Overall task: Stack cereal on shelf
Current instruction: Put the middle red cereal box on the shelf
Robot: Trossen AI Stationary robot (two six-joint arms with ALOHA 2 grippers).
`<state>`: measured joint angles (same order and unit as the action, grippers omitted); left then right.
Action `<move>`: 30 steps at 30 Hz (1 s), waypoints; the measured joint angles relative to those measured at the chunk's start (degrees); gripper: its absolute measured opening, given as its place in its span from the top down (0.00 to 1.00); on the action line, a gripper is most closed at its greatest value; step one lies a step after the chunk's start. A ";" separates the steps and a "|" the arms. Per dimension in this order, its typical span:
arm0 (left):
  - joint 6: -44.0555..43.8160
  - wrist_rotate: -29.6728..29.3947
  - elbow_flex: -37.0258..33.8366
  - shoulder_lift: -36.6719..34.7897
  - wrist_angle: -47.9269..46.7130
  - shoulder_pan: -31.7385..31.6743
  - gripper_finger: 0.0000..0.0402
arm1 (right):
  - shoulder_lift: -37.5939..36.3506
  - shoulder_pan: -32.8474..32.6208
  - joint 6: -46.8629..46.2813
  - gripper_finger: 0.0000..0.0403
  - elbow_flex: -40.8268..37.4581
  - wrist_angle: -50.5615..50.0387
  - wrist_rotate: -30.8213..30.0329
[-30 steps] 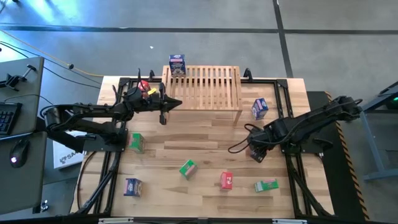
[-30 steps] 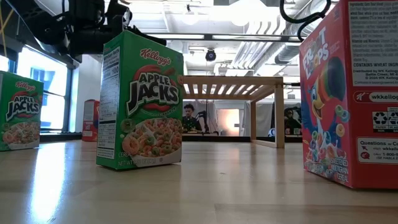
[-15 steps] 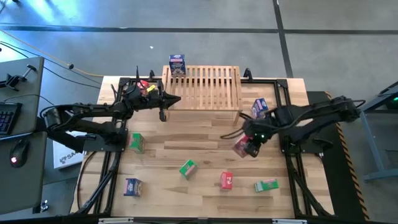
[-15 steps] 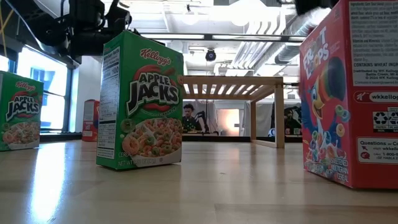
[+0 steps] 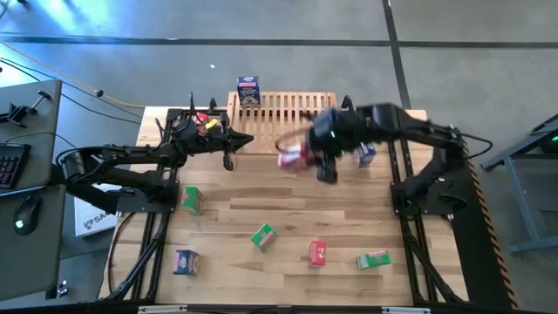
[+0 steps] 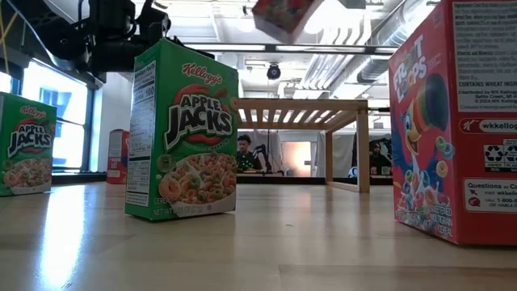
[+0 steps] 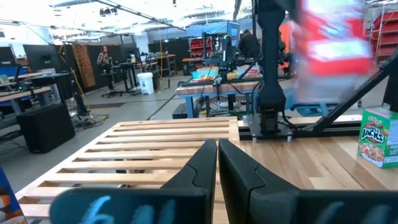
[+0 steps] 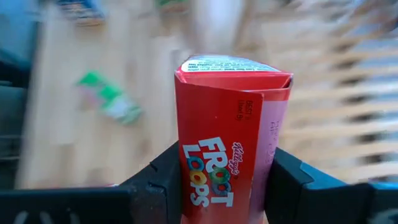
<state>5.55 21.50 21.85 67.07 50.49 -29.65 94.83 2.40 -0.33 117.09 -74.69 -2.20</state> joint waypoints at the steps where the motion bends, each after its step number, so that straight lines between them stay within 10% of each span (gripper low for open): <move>1: -0.25 0.00 0.00 0.00 -0.03 0.00 0.98 | 1.51 1.55 2.51 0.65 2.91 -0.86 -0.65; 8: -0.72 0.49 0.00 0.00 -0.12 0.12 0.98 | 11.42 12.77 17.08 0.65 18.07 -5.54 1.47; 30: -2.00 0.50 0.00 0.00 -0.12 1.11 0.98 | 20.43 24.95 25.66 0.53 12.80 0.57 4.18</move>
<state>3.55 22.00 21.85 67.07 50.37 -28.54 115.26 27.35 25.33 129.88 -74.11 1.98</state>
